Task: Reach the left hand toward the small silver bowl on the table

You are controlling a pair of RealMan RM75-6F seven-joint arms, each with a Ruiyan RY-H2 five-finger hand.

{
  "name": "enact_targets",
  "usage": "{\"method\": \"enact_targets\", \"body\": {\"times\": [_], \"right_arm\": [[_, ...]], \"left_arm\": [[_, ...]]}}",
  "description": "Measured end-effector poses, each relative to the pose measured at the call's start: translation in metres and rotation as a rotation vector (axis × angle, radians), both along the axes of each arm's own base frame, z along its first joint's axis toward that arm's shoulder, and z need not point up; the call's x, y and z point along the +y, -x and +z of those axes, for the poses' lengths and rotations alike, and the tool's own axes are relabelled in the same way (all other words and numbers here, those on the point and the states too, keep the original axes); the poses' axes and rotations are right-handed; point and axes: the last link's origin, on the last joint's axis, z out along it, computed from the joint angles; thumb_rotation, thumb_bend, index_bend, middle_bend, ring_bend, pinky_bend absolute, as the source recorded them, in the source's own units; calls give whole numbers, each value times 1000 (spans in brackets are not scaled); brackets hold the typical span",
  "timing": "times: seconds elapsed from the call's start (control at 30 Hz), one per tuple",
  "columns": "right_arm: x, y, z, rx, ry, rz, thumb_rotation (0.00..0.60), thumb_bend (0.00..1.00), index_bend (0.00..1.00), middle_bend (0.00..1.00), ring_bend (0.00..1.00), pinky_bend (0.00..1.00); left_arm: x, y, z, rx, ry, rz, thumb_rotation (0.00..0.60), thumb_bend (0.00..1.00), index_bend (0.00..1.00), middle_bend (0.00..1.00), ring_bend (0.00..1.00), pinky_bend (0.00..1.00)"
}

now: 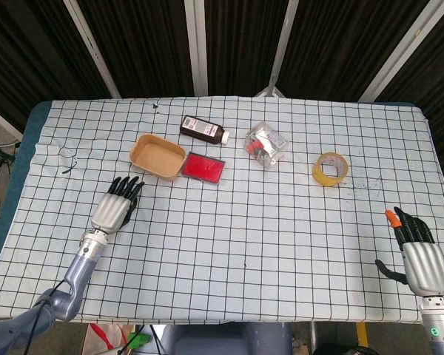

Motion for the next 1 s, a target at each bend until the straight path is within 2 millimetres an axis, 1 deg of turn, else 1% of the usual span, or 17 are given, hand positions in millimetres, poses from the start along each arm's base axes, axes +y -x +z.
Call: {"method": "enact_targets", "body": {"times": [0.13, 0.23, 0.33, 0.43, 0.53, 0.57, 0.67, 0.73, 0.87, 1.0], "right_arm": [[0, 0, 0, -2, 0, -1, 600, 248, 26, 29, 88, 97], [0, -1, 1, -6, 3, 3, 600, 249, 26, 28, 88, 97], [1, -1, 1, -10, 2, 6, 600, 248, 26, 28, 88, 97], [1, -2, 1, -11, 3, 7, 600, 249, 26, 29, 88, 97], [1, -3, 1, -14, 4, 13, 600, 248, 26, 29, 88, 97], [1, -3, 1, -13, 4, 16, 600, 248, 26, 29, 88, 97], [1, -4, 2, -8, 9, 20, 600, 248, 26, 29, 88, 97], [1, -5, 3, -16, 13, 22, 600, 248, 26, 29, 88, 97], [1, -4, 4, -18, 17, 23, 600, 248, 26, 28, 88, 97], [0, -5, 3, -14, 13, 24, 600, 248, 26, 28, 88, 97]], "left_arm": [[0, -15, 21, -70, -76, -64, 600, 1000, 0, 13, 0, 6], [-6, -25, 42, -129, -127, -102, 600, 1000, 0, 14, 0, 6], [-18, -30, 67, -159, -167, -119, 600, 1000, 0, 13, 0, 6], [-37, -29, 93, -156, -191, -102, 600, 1000, 0, 13, 0, 6], [-63, -19, 120, -118, -202, -42, 600, 1000, 0, 15, 0, 5], [-75, -12, 131, -97, -204, -5, 600, 1000, 0, 16, 0, 5], [-107, 9, 156, -47, -205, 101, 600, 1000, 0, 16, 0, 5], [-122, 20, 166, -27, -206, 146, 600, 1000, 0, 17, 0, 5], [-135, 32, 173, -43, -200, 195, 600, 1000, 0, 14, 0, 5], [-143, 38, 178, -53, -202, 224, 600, 1000, 0, 13, 0, 5]]}}
